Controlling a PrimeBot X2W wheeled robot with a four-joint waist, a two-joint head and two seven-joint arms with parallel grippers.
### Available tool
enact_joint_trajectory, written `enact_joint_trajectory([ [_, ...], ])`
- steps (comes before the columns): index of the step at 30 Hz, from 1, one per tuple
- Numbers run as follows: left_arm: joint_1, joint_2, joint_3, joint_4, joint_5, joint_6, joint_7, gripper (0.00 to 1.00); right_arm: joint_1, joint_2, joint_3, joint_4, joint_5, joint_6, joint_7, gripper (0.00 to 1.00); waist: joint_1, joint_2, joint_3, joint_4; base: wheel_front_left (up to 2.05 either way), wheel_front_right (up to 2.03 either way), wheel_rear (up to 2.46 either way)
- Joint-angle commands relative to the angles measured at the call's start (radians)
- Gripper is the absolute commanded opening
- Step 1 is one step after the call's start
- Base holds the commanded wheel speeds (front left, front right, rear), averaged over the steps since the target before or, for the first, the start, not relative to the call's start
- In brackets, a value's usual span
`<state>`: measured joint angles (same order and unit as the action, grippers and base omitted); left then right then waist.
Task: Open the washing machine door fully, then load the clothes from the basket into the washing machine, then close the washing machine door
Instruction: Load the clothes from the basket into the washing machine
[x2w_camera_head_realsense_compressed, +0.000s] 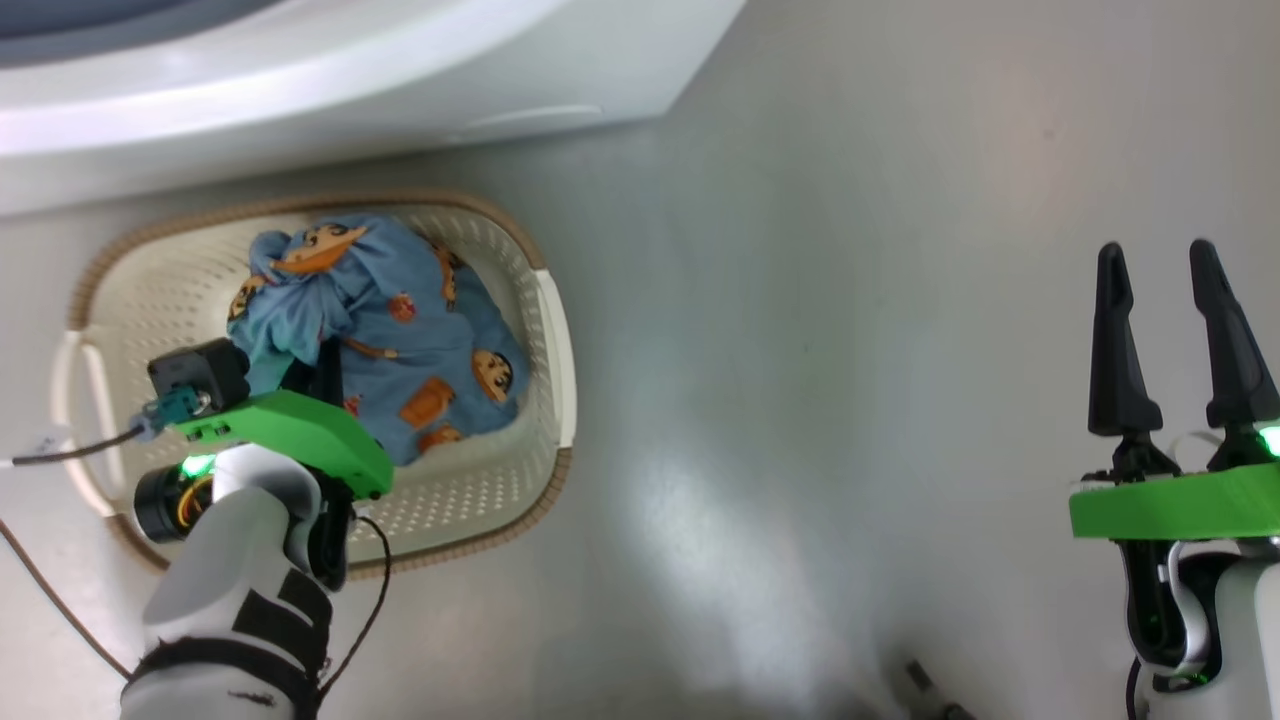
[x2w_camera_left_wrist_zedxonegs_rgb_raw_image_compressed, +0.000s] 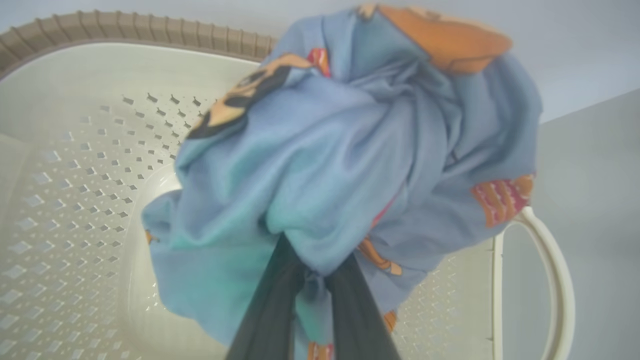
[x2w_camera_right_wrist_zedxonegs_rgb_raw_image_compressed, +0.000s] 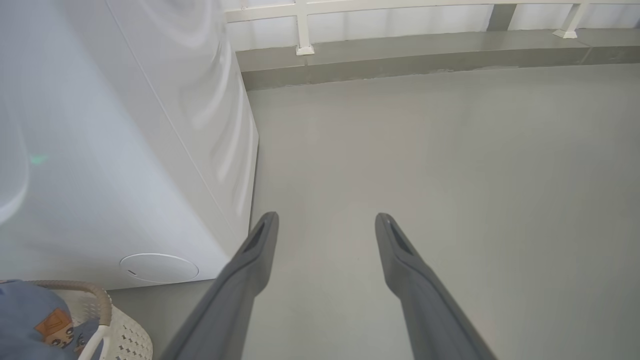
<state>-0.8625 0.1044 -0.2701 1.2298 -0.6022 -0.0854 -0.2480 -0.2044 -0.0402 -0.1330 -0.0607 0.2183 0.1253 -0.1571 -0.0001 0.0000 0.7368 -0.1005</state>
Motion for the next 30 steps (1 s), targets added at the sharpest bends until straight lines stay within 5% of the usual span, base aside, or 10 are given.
enact_joint_trajectory([
  [1, 0.051, 0.026, 0.026, -0.045, 0.015, 0.017, -0.013, 0.00, 0.040, -0.010, 0.014, -0.026, -0.014, 0.005, 0.006, 1.00, 0.0001, 0.0000, -0.063, 0.034, 0.00, 0.00, 0.00],
  [16, 0.401, 0.024, 0.137, -0.575, 0.172, 0.124, -0.014, 0.00, 0.125, -0.010, 0.010, -0.019, -0.062, 0.005, 0.048, 1.00, 0.0001, 0.0000, -0.344, 0.070, 0.00, 0.00, 0.00],
  [30, 0.623, 0.042, 0.109, -0.767, 0.221, 0.161, 0.010, 0.00, 0.227, -0.010, 0.069, -0.003, -0.085, 0.005, 0.098, 1.00, 0.0001, 0.0000, -0.583, 0.111, 0.00, 0.00, 0.00],
])
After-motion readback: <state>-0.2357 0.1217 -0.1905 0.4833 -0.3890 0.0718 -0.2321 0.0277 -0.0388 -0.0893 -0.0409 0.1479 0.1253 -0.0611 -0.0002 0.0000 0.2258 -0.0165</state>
